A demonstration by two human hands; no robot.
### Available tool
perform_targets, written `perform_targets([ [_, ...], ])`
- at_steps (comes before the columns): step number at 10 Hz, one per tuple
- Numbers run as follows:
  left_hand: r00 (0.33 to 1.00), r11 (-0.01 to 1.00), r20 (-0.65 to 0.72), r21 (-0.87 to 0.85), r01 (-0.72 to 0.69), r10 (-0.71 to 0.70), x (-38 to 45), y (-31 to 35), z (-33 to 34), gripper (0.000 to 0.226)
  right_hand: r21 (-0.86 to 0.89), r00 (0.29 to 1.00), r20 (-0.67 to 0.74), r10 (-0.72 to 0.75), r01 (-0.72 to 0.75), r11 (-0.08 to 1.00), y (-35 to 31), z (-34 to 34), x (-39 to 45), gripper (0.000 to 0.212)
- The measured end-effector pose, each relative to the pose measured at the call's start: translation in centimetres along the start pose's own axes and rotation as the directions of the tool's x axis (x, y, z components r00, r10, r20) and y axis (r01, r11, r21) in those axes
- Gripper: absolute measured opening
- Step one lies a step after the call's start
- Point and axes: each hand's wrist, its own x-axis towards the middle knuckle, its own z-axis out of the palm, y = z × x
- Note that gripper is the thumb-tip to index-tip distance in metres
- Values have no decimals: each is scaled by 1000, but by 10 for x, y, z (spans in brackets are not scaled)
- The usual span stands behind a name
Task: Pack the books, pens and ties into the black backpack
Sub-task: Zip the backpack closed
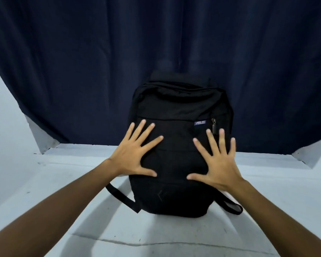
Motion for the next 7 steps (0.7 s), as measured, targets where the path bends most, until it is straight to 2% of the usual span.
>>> perform_targets([
  [1,990,998,138,64,16,-25,-6,-18,6,119,-53,987,146,60,-52,997,21,3,1,111],
  [2,993,998,108,26,49,-52,-6,-4,-5,119,-53,989,123,80,-74,996,9,-7,-2,109],
  [3,999,999,-21,-44,-25,24,-20,35,-10,109,7,999,38,8,-8,1000,-19,-9,-28,106],
  [4,997,995,0,-58,-78,78,-46,71,5,99,33,990,141,-29,24,999,-36,4,-57,114],
  [5,986,996,156,-45,73,-66,-70,69,24,100,-2,950,302,85,-88,996,-25,9,-69,113],
  [6,965,986,231,-75,146,-125,-79,54,23,97,6,934,347,82,-90,996,-21,4,-65,112],
  [7,962,976,220,-103,190,-164,-95,65,12,85,92,915,397,73,-119,989,-25,-8,-73,97],
])
